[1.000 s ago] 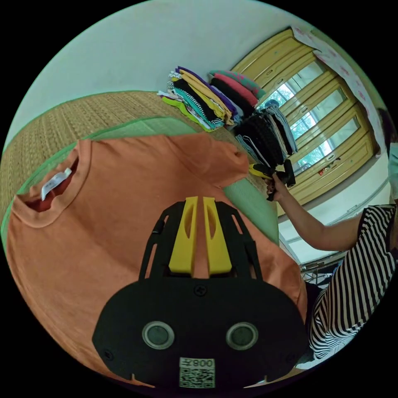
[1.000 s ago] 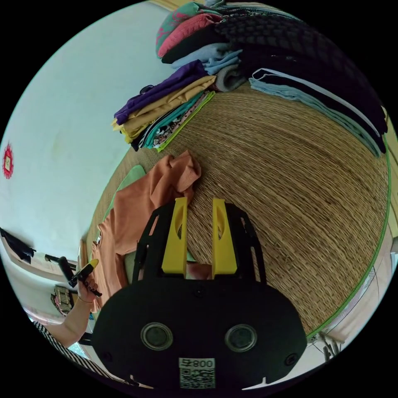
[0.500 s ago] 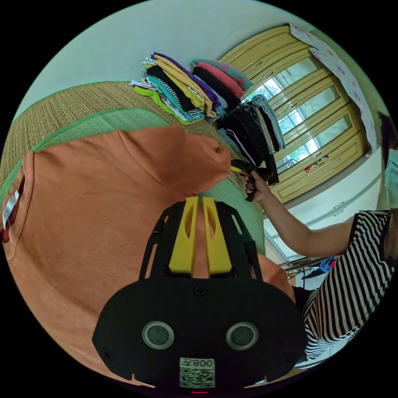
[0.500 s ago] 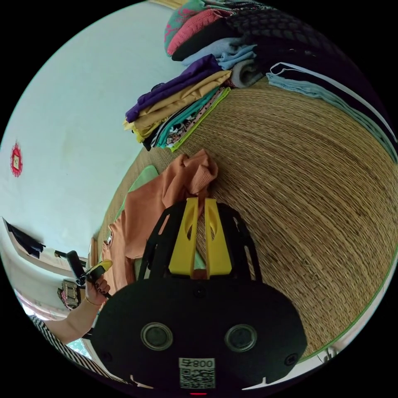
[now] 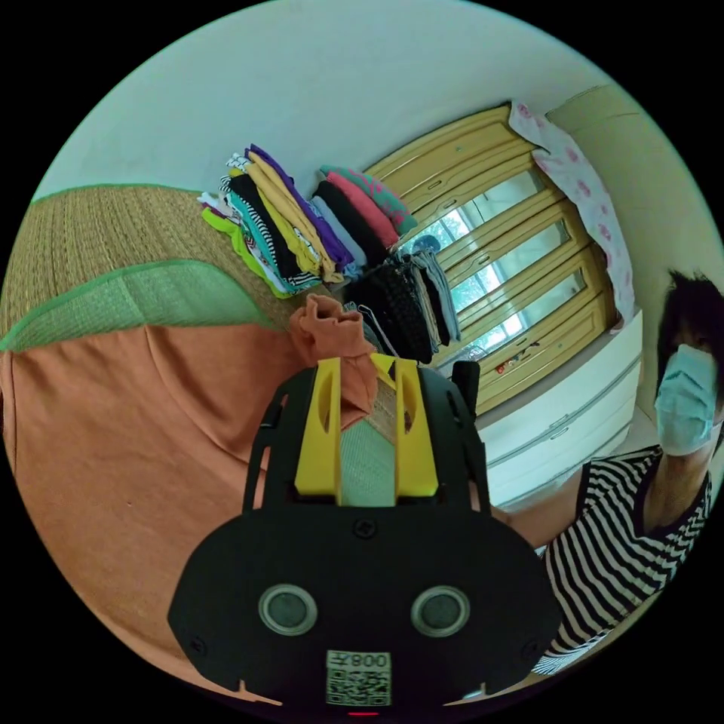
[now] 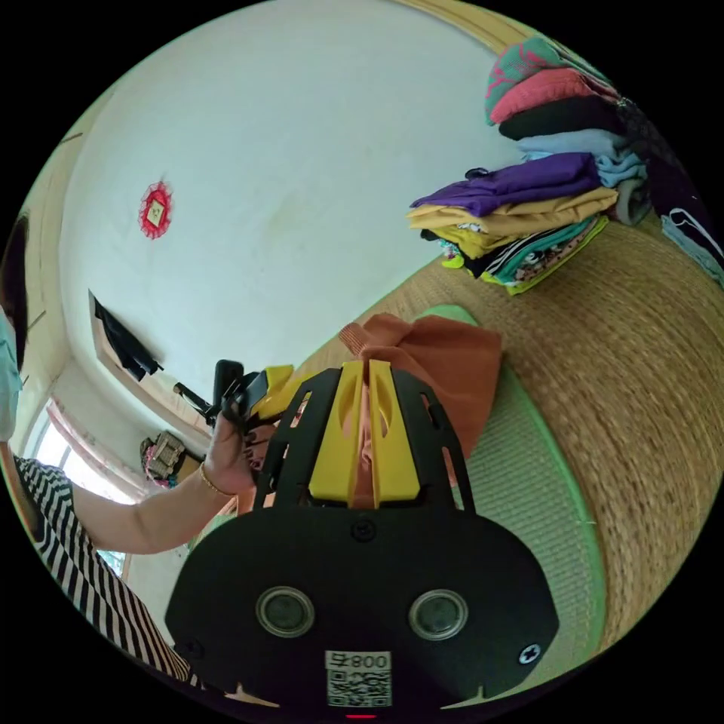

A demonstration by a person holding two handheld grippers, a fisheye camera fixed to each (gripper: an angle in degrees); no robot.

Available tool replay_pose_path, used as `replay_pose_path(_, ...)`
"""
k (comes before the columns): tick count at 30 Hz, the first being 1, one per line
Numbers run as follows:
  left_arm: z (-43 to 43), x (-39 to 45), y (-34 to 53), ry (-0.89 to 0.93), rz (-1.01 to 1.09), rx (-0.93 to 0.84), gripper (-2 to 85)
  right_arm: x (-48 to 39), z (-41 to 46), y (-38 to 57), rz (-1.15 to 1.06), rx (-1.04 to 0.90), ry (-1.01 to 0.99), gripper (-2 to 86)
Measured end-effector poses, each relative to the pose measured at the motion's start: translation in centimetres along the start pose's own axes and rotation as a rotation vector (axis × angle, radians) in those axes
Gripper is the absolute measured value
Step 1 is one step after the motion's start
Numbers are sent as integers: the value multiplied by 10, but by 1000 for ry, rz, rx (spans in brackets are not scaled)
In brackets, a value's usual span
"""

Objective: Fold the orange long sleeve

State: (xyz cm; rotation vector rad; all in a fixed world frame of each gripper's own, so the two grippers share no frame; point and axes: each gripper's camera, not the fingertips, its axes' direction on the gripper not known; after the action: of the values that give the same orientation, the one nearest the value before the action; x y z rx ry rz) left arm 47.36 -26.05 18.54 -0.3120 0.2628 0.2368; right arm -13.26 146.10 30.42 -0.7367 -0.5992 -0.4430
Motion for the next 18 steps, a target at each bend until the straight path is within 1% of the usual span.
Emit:
replay_pose_path(3,10,-16,-3,38,-85,-26,119,-6,9,4,7,-24,-39,8)
replay_pose_path(5,15,-28,-1,89,-147,-17,116,-10,12,4,0,-44,-30,7)
replay_pose_path(7,21,-42,1,147,-201,-25,92,-13,14,2,-1,-57,-32,6)
replay_pose_path(9,24,-45,2,140,-212,-40,64,-15,13,-2,7,-51,-44,6)
replay_pose_path(11,22,-45,3,136,-205,-45,49,-19,14,-8,7,-57,-62,6)
replay_pose_path(14,3,-31,7,121,-148,17,39,-39,19,-21,-27,-54,-126,6)
replay_pose_path(17,-37,-7,17,76,-60,107,36,-74,31,-39,-94,-60,-236,6)
replay_pose_path(18,-59,5,25,37,-26,145,35,-92,40,-44,-130,-83,-277,6)
